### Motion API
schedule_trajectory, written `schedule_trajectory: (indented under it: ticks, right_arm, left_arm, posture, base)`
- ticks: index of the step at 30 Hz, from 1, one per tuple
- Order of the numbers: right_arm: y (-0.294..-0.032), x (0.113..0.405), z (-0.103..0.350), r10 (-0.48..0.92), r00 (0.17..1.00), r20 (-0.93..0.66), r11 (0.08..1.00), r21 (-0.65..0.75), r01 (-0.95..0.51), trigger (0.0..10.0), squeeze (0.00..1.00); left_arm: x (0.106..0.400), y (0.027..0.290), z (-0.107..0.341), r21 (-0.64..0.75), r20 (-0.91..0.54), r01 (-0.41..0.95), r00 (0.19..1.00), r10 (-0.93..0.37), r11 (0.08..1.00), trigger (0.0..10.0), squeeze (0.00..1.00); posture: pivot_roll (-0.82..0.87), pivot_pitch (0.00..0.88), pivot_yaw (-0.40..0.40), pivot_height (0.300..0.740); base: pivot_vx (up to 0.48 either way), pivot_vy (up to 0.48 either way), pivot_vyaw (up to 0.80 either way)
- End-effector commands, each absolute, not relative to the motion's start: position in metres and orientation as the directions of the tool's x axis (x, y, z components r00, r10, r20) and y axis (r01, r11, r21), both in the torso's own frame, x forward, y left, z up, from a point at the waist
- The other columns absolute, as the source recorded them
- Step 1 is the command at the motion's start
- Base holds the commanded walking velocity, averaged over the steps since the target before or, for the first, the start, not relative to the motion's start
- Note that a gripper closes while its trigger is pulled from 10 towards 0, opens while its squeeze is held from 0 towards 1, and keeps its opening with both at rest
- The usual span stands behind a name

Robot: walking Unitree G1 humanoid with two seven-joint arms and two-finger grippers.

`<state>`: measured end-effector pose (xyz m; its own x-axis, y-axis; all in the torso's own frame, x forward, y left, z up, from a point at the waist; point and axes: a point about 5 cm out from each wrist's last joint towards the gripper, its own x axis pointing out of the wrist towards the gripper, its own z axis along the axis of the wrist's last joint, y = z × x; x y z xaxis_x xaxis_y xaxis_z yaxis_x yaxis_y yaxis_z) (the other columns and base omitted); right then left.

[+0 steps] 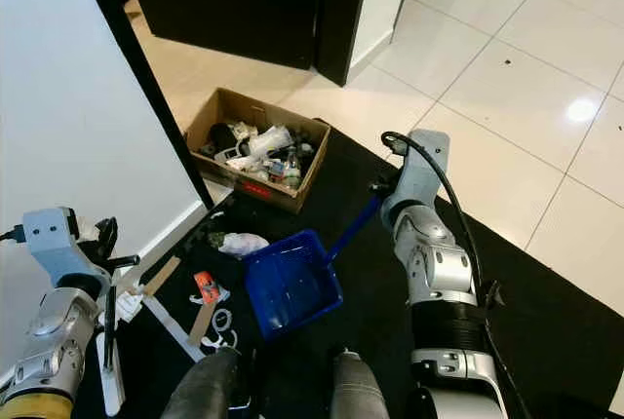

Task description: Sweep floor

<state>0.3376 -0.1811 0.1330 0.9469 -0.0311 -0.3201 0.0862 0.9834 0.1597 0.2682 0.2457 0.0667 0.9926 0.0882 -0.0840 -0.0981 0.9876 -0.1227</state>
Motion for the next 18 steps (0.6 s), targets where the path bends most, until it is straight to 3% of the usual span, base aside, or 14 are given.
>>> schedule_trajectory:
  ticks: [1,8,18]
  right_arm:
    - [-0.179,0.335,0.141,-0.011,0.953,-0.301,0.977,0.200,0.074,10.0,0.00]
    - [-0.181,0.326,0.156,-0.008,0.962,-0.274,0.982,0.177,0.059,10.0,0.00]
    - [-0.187,0.313,0.143,-0.025,0.943,-0.333,0.985,0.152,0.080,10.0,0.00]
  left_arm:
    - [0.261,0.251,0.062,-0.100,-0.100,-0.124,0.988,0.114,0.987,10.0,0.00]
    - [0.261,0.250,0.061,-0.101,-0.102,-0.121,0.989,0.110,0.988,10.0,0.00]
    - [0.265,0.248,0.061,-0.103,-0.104,-0.113,0.989,0.102,0.988,10.0,0.00]
  posture:
    - [0.03,0.243,0.007,0.740]
    - [0.02,0.246,0.007,0.740]
    - [0.02,0.242,0.012,0.740]
  base:
    - [0.000,0.000,0.00]
    - [0.000,0.000,0.00]
    - [0.000,0.000,0.00]
